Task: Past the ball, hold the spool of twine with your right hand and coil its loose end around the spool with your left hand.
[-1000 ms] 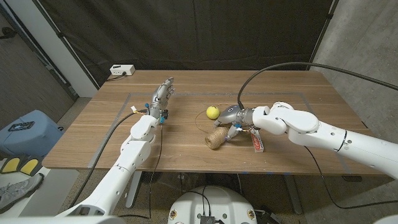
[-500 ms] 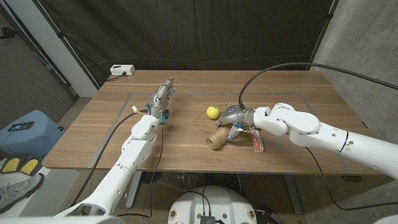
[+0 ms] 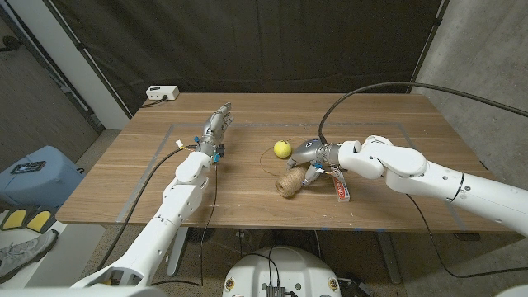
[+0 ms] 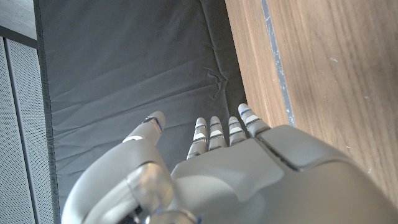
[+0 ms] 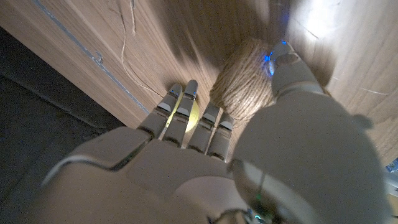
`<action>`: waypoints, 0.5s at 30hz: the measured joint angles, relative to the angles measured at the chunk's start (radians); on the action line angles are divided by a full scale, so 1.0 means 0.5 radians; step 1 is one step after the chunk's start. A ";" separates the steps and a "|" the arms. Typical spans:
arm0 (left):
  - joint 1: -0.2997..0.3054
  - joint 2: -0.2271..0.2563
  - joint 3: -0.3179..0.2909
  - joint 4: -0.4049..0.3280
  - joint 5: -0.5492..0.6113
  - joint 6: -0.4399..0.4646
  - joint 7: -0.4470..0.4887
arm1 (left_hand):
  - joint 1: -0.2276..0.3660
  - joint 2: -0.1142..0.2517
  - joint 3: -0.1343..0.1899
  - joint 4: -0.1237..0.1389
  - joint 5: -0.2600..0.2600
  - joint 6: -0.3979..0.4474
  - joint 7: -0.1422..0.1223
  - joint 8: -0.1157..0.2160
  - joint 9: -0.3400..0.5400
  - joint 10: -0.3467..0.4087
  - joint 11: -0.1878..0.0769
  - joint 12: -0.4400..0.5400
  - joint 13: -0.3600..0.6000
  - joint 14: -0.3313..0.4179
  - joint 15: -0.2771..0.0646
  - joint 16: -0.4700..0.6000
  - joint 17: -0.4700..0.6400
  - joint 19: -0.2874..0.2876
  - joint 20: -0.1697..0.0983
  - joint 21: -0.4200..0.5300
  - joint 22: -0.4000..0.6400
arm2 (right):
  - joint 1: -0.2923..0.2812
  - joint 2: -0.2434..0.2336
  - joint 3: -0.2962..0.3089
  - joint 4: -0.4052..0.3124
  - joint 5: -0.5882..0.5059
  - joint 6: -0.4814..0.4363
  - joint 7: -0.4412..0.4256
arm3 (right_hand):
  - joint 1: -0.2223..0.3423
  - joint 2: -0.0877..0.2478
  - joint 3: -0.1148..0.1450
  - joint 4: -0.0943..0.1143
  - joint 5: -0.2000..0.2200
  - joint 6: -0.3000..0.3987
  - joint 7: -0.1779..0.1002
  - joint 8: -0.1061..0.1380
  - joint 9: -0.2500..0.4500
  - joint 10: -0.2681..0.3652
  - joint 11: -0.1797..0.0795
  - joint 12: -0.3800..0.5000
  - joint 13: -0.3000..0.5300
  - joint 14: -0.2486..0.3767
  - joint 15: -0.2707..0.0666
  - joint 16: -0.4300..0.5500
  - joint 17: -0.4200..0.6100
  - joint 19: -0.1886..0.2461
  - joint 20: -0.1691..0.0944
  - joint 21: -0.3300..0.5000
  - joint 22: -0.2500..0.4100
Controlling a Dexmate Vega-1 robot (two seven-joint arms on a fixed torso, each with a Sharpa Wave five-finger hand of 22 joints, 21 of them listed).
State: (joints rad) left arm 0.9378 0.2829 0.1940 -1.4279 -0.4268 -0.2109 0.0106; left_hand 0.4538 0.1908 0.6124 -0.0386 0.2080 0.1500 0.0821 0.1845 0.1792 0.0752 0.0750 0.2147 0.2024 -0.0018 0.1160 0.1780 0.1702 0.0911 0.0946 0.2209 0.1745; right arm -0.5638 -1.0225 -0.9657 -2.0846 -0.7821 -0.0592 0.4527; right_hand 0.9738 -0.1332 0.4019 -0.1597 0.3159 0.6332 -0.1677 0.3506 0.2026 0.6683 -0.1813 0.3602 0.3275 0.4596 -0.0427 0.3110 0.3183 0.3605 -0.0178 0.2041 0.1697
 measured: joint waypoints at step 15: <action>-0.051 -0.012 0.019 0.055 -0.003 -0.011 -0.012 | 0.000 0.000 0.008 0.008 0.000 0.000 0.000 0.000 0.000 0.000 0.000 0.000 0.000 0.000 0.000 0.000 0.000 0.000 0.000 0.000 0.000 | -0.008 -0.026 0.042 0.007 0.058 0.012 -0.066 | 0.000 0.001 0.000 0.000 -0.008 0.024 0.004 0.009 -0.002 0.027 0.015 0.000 0.007 0.019 -0.004 0.018 0.019 0.018 -0.018 0.000 0.000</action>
State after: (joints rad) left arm 0.9123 0.2768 0.2036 -1.4002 -0.4281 -0.2164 0.0047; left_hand 0.4538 0.1907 0.6166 -0.0343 0.2080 0.1500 0.0821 0.1845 0.1792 0.0751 0.0750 0.2147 0.2023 -0.0018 0.1160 0.1780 0.1700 0.0911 0.0946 0.2209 0.1745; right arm -0.5675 -1.0353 -0.9446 -2.0810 -0.7533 -0.0533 0.4197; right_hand 0.9735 -0.1329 0.4019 -0.1597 0.3122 0.6454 -0.1656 0.3554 0.2018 0.6817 -0.1738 0.3600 0.3309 0.4691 -0.0447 0.3198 0.3275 0.3694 -0.0267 0.2041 0.1697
